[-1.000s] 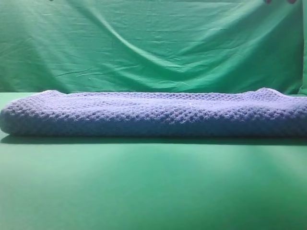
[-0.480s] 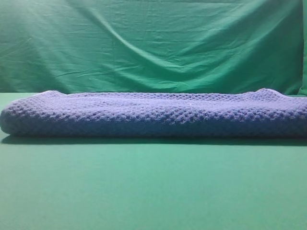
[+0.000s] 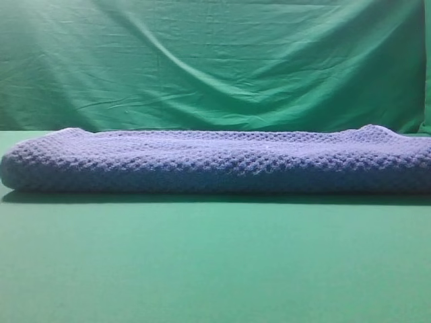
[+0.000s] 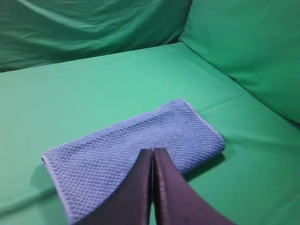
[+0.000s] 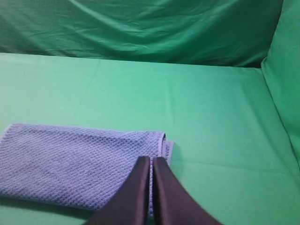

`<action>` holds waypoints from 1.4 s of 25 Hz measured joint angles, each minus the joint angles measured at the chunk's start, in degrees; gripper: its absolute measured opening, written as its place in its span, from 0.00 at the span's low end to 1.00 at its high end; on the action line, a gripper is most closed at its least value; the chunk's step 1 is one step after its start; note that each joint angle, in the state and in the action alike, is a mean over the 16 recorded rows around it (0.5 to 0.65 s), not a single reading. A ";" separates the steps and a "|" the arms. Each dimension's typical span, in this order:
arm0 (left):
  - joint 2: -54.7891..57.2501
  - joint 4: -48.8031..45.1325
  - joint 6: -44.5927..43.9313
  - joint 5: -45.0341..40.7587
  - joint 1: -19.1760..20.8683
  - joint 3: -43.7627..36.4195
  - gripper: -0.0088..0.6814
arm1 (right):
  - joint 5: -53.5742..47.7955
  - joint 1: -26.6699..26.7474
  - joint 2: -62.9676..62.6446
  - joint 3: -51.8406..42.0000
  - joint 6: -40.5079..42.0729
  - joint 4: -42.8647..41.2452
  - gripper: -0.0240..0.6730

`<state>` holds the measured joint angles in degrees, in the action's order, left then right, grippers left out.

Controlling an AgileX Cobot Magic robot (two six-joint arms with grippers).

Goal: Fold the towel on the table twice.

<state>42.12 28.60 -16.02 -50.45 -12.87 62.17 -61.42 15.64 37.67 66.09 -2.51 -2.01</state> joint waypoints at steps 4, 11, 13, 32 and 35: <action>-5.95 -1.91 0.96 -2.84 0.00 -1.58 0.01 | -0.12 0.00 -7.84 -4.06 0.64 0.92 0.03; -16.03 -4.60 1.85 -4.07 0.00 -8.59 0.01 | 0.44 0.00 -18.73 -10.52 3.93 2.97 0.03; -19.35 -5.02 2.12 -3.75 0.00 -11.29 0.01 | 0.72 0.00 -21.22 -12.11 5.24 3.62 0.03; -43.14 -9.41 3.89 1.34 0.00 -29.61 0.01 | 5.67 0.00 -37.64 -25.21 14.17 12.34 0.03; -43.28 -9.91 3.98 5.29 0.00 -32.58 0.01 | 8.33 0.00 -38.52 -27.69 15.23 13.32 0.03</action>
<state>-1.16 18.69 -12.04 -45.17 -12.87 29.59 -53.09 15.64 -0.85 38.40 12.71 11.32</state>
